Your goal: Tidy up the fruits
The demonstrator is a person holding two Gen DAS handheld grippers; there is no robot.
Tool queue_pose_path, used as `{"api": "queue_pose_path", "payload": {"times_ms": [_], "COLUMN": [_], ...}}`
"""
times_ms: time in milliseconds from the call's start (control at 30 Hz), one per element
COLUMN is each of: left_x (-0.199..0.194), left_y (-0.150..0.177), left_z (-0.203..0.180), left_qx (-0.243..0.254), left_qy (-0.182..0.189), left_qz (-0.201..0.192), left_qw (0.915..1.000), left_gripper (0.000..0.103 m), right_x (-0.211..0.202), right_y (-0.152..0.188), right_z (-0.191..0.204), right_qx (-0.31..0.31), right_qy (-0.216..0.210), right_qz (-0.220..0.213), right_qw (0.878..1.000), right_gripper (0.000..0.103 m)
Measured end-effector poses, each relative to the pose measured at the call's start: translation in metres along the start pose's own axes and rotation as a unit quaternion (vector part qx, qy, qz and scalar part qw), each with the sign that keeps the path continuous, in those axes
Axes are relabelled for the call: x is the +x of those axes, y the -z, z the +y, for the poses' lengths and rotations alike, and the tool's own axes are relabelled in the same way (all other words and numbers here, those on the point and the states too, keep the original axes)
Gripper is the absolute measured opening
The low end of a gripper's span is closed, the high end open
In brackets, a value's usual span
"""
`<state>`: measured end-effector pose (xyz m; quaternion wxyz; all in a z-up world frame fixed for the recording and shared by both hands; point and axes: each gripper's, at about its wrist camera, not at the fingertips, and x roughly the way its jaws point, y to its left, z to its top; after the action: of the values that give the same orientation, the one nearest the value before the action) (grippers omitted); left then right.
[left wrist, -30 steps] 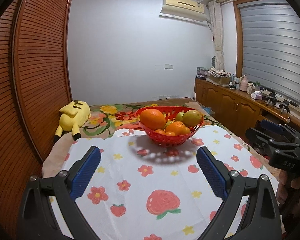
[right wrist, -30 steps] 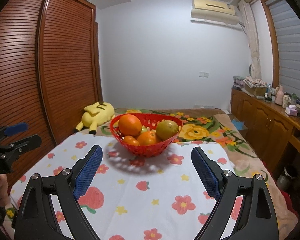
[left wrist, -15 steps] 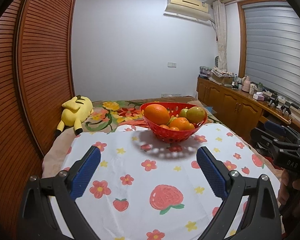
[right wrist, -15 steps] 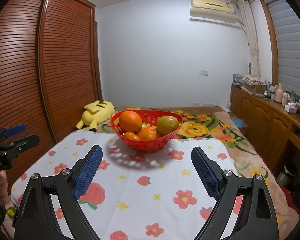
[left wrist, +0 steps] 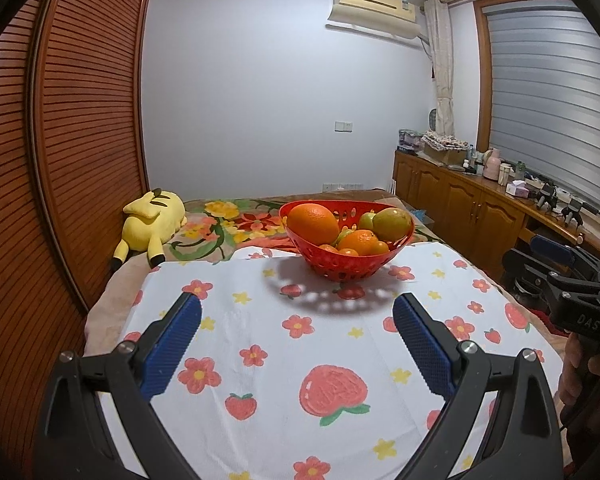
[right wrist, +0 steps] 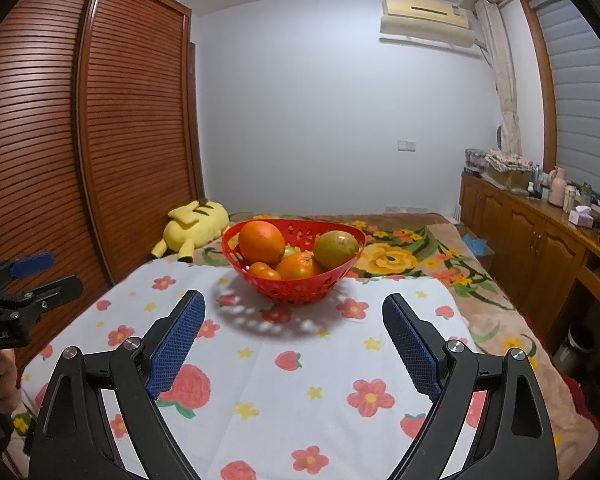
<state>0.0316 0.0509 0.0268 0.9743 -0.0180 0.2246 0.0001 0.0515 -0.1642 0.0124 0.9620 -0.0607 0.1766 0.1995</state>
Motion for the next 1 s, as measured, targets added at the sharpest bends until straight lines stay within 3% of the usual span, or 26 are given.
{"api": "queue_pose_path", "payload": {"times_ms": [1000], "left_x": [-0.012], "left_y": [-0.006], "left_z": [-0.008], "left_qx": [0.006], "left_qy": [0.007], "left_qz": [-0.014], "left_qw": [0.9999], "left_gripper": [0.098], "right_x": [-0.002], "right_y": [0.000], "right_z": [0.003], "right_qx": [-0.002], "right_qy": [-0.001], "right_qz": [-0.004], "right_qw": [1.000], "right_gripper": [0.092]}}
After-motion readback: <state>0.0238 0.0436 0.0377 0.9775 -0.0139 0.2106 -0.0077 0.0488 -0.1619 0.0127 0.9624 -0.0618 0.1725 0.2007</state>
